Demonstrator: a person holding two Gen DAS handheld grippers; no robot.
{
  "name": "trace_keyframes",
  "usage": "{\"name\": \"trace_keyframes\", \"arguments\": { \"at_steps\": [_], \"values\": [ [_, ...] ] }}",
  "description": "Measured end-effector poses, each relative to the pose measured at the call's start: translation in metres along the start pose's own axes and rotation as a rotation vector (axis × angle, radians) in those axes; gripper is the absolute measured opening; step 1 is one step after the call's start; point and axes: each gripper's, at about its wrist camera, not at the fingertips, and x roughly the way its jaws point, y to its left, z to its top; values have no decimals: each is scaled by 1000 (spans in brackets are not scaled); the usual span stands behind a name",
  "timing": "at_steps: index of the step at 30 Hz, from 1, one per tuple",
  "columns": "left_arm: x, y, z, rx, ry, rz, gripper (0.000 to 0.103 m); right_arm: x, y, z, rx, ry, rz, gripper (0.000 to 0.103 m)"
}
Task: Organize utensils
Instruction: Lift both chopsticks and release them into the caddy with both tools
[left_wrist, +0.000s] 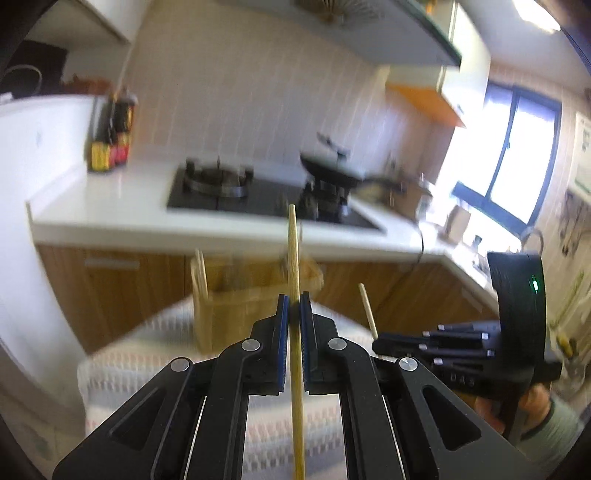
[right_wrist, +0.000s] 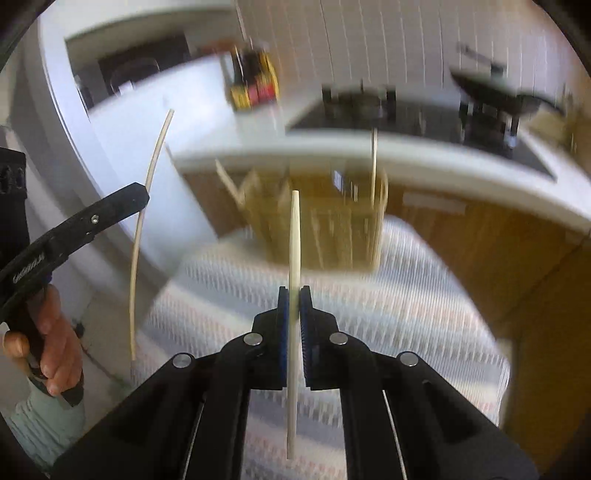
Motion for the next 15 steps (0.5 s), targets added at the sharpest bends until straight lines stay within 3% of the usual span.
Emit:
{"name": "trace_keyframes", "arguments": {
  "at_steps": [7,15],
  "values": [
    [10,11,39,-61,-220,-37,4,-10,0,48,-34,-326,-16,4],
    [46,5,52,73,-453,111,4,-4,-16,95,-56,-550,-120,4]
  ]
}}
